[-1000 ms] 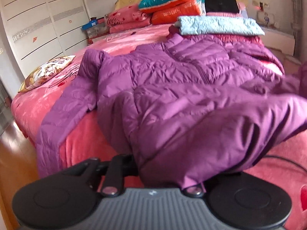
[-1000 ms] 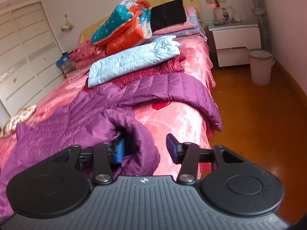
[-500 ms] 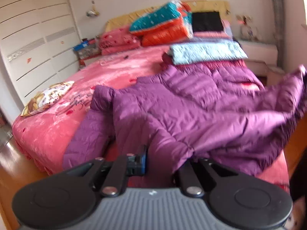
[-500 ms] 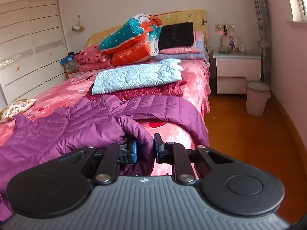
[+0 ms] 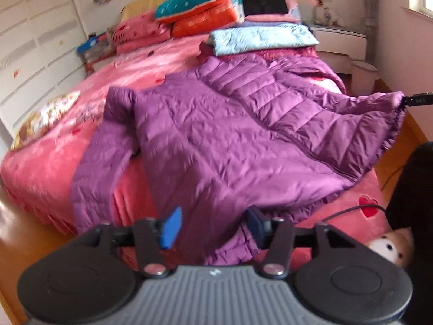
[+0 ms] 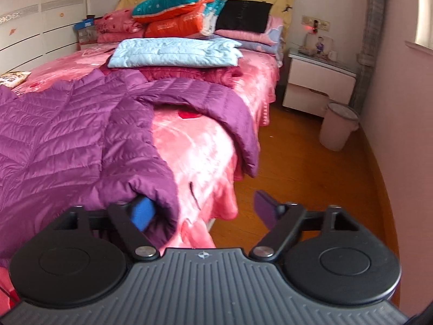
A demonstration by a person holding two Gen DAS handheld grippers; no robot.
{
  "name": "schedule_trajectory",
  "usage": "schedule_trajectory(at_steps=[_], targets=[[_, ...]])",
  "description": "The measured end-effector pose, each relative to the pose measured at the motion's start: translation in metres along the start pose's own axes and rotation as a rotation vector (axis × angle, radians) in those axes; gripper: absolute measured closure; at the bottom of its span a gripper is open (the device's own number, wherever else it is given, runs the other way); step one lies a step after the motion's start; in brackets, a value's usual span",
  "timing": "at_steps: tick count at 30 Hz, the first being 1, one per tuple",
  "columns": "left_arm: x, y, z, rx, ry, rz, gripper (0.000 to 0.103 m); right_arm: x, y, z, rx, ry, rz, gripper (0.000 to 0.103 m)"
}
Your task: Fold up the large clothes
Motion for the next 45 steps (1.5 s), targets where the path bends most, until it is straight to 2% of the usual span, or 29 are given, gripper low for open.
schedule_trajectory(at_steps=[4, 7, 10, 12, 15, 19, 23, 26, 29, 33, 37, 40, 41, 45], targets=[[-0.007, -0.024, -0.007, -0.026, -0.003, 0.053, 0.042, 0.003, -0.021, 0.009, 0.008, 0.024, 0.007, 0.002], [-0.019, -0.026, -0.009, -0.017, -0.021, 0.131, 0.04, -0.005, -0.042, 0.008, -0.005, 0.046, 0.062, 0.002], [-0.031, -0.007, -0.004, -0.011, -0.015, 0.168, 0.04, -0.023, -0.06, 0.003, -0.078, 0.095, 0.129, 0.002], [-0.036, 0.011, 0.0, 0.004, -0.028, 0.182, 0.04, -0.033, -0.062, -0.007, -0.168, 0.136, 0.155, 0.002], [-0.04, 0.044, 0.013, 0.008, -0.019, 0.149, 0.04, -0.032, -0.042, -0.029, -0.261, 0.185, 0.114, 0.002], [-0.035, 0.086, 0.03, -0.035, 0.053, 0.027, 0.04, -0.016, 0.002, -0.063, -0.306, 0.207, 0.016, 0.002], [-0.022, 0.107, 0.04, 0.007, 0.05, -0.046, 0.04, 0.012, 0.04, -0.092, -0.266, 0.144, -0.113, 0.006], [-0.01, 0.121, 0.043, 0.05, 0.006, -0.087, 0.04, 0.04, 0.066, -0.105, -0.223, 0.074, -0.238, 0.005], [-0.001, 0.138, 0.047, 0.088, -0.027, -0.126, 0.039, 0.06, 0.084, -0.111, -0.156, -0.014, -0.299, 0.002], [0.005, 0.156, 0.053, 0.096, -0.045, -0.143, 0.037, 0.067, 0.101, -0.108, -0.135, -0.015, -0.345, 0.0], [0.007, 0.16, 0.057, 0.081, -0.036, -0.14, 0.036, 0.066, 0.111, -0.106, -0.143, 0.009, -0.365, 0.0], [0.001, 0.147, 0.051, 0.071, -0.059, -0.123, 0.04, 0.063, 0.104, -0.099, -0.151, 0.028, -0.361, 0.0], [-0.003, 0.139, 0.049, 0.069, -0.067, -0.102, 0.043, 0.059, 0.101, -0.098, -0.156, 0.039, -0.352, 0.0], [-0.032, 0.101, 0.036, 0.039, -0.097, 0.021, 0.043, 0.037, 0.08, -0.084, -0.186, 0.12, -0.261, 0.0]])
Point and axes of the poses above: each gripper's, at about its wrist camera, not at the fingertips, and y roughly the way its jaws point, z to its right, x to its underside, the point moved 5 cm from there along y, roughly the way its jaws point, and after that the axes turned 15 degrees about y, right-handed, at the moved point
